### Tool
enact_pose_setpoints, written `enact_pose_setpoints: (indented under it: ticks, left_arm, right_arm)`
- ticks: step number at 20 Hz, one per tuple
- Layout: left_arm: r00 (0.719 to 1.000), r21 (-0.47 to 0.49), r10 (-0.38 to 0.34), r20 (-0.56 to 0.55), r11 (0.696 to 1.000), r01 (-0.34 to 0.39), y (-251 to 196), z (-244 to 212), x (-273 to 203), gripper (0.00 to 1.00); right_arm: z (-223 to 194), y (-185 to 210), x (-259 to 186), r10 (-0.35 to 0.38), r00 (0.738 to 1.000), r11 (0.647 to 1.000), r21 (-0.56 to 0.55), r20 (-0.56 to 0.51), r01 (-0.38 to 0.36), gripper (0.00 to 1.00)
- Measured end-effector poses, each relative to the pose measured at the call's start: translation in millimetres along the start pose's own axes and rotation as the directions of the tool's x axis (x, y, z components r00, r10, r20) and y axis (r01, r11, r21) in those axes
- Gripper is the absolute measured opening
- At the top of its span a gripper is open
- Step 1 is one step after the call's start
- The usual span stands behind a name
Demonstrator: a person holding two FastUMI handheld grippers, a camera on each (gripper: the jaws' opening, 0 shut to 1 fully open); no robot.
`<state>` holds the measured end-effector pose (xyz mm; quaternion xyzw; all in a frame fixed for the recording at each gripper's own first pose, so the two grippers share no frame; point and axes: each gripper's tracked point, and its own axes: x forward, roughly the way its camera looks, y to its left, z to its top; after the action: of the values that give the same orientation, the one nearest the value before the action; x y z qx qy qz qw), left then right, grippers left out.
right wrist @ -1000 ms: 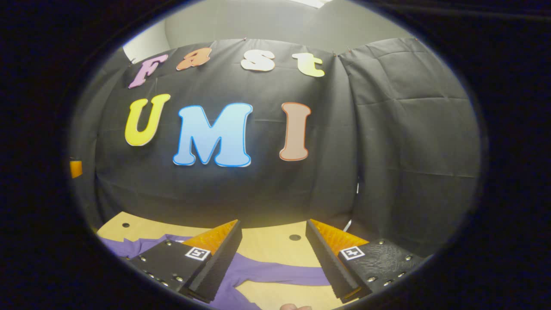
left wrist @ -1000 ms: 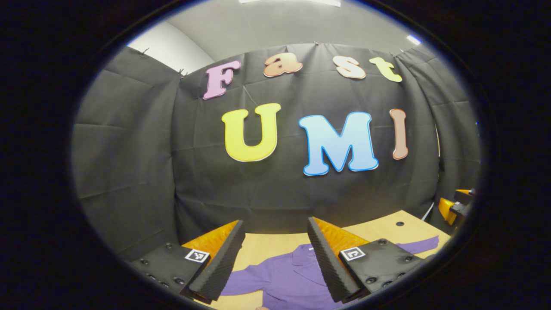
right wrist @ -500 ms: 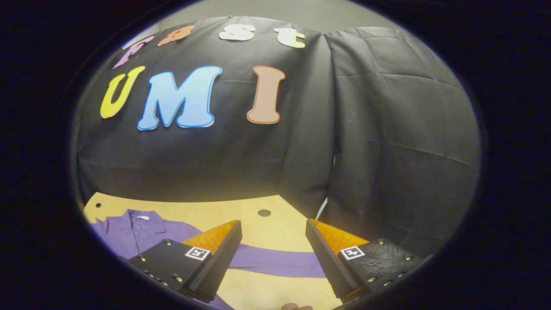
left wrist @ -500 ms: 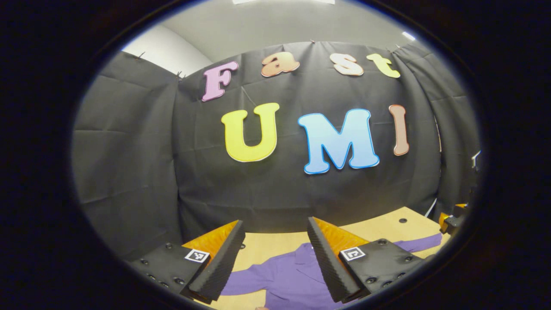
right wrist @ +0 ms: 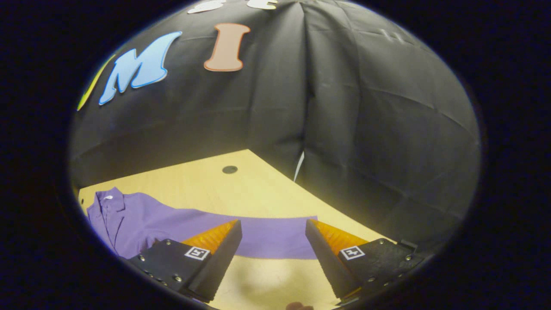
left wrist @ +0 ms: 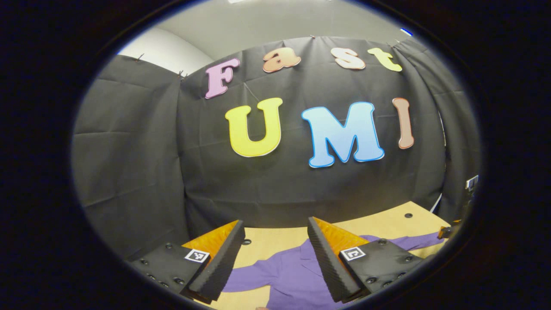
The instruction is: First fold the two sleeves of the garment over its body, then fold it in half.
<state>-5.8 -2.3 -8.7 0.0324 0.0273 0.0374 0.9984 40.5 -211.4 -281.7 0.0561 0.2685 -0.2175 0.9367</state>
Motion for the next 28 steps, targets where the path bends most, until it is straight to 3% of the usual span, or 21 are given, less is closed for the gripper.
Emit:
enact_pose_setpoints:
  ticks: [13, 17, 21, 22, 25, 26, 28]
  left_arm:
    - [0.998, 0.039, 0.050, -0.023, 0.998, -0.049, 10.3, -4.0, -4.1, 1.00]
    - [0.998, 0.028, 0.053, -0.035, 0.998, -0.052, 8.5, -7.9, -4.1, 1.00]
    - [0.998, 0.007, 0.042, -0.040, 0.999, -0.042, 1.9, -11.3, -2.6, 1.00]
    - [0.998, 0.004, 0.039, -0.042, 0.999, -0.039, -0.5, -12.2, -1.6, 1.00]
    - [0.999, -0.001, 0.031, -0.041, 1.000, -0.032, -3.5, -13.0, -3.4, 1.00]
    - [0.999, -0.001, 0.030, -0.041, 1.000, -0.030, -3.7, -13.7, -3.7, 1.00]
    - [0.999, 0.002, 0.033, -0.039, 0.999, -0.033, -1.3, -13.7, -5.4, 1.00]
  right_arm:
    - [-68.2, -16.2, 57.9, -0.060, 0.976, 0.998, -0.009, -0.208, 0.060, 0.94]
    - [-82.6, -3.5, 63.2, -0.010, 0.970, 0.998, 0.054, -0.244, 0.024, 0.96]
    - [-78.8, -2.5, 62.1, 0.002, 0.972, 0.998, 0.058, -0.236, 0.012, 0.88]
    - [-78.5, 7.2, 66.1, 0.044, 0.973, 0.996, 0.083, -0.227, -0.026, 0.88]
    - [-75.9, 6.6, 67.1, 0.036, 0.967, 0.996, 0.089, -0.251, -0.014, 0.50]
    - [-76.7, 12.5, 68.7, 0.068, 0.965, 0.993, 0.107, -0.253, -0.041, 0.50]
    - [-77.9, 16.0, 71.0, 0.051, 0.957, 0.990, 0.138, -0.285, -0.012, 0.11]
